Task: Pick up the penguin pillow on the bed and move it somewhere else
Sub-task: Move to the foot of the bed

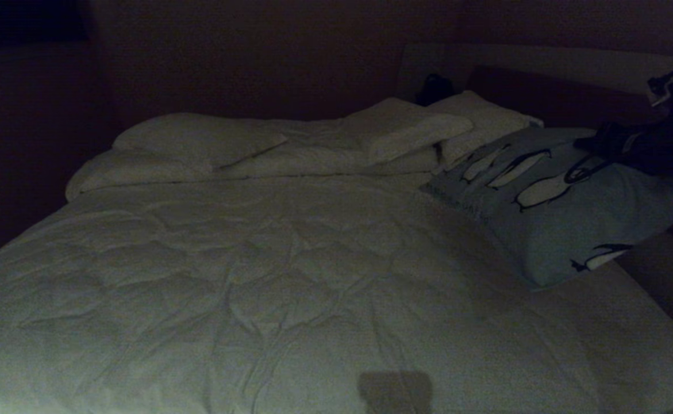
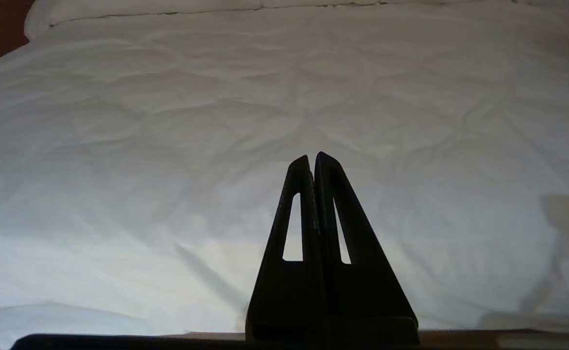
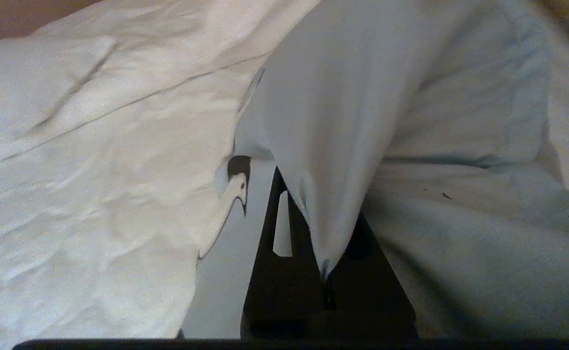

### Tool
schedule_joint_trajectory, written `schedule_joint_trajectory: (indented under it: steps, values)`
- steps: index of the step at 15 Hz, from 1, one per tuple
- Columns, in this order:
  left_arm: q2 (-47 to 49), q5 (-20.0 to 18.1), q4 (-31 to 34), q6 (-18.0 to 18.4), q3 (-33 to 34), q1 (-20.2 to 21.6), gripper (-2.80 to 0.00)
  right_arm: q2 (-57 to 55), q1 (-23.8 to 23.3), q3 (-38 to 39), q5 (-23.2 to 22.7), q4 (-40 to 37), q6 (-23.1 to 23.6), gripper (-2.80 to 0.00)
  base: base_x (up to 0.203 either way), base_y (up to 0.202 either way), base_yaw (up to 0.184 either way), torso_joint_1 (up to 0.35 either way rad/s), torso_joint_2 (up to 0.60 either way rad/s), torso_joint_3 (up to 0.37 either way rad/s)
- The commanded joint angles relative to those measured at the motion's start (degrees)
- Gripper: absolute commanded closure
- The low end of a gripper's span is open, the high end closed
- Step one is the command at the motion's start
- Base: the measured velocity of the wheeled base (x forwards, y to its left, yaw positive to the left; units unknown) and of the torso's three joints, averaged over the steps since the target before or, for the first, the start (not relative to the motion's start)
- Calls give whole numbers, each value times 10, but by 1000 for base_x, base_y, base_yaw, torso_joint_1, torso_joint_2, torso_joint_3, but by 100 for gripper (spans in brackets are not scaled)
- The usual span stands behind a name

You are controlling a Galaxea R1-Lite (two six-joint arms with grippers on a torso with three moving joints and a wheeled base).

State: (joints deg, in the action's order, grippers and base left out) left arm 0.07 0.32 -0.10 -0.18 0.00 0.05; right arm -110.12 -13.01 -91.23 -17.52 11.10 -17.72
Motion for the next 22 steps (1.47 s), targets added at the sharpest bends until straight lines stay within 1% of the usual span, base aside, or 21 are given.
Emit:
schedule_joint_trajectory:
  steps: [1,7,9,13,15,19,22]
  values:
    - [0,0,-1,0,0,0,0,-9,3,0,-1,2,-5,0,0,208,-1,3,2,-2]
    - [0,0,-1,0,0,0,0,-18,16,0,-1,3,-4,0,0,197,0,2,4,0]
    - [0,0,-1,0,0,0,0,-20,22,1,-1,15,-5,0,0,196,0,5,6,1]
    - [0,0,-1,0,0,0,0,-24,38,5,0,39,-16,0,0,195,0,3,2,3]
    - [0,0,-1,0,0,0,0,-25,56,6,1,39,-15,0,0,195,0,7,2,1]
    - [0,0,-1,0,0,0,0,-25,72,6,3,40,-14,0,0,196,2,5,4,2]
    - [0,0,-1,0,0,0,0,-23,84,7,13,43,-13,0,0,196,0,3,3,-2]
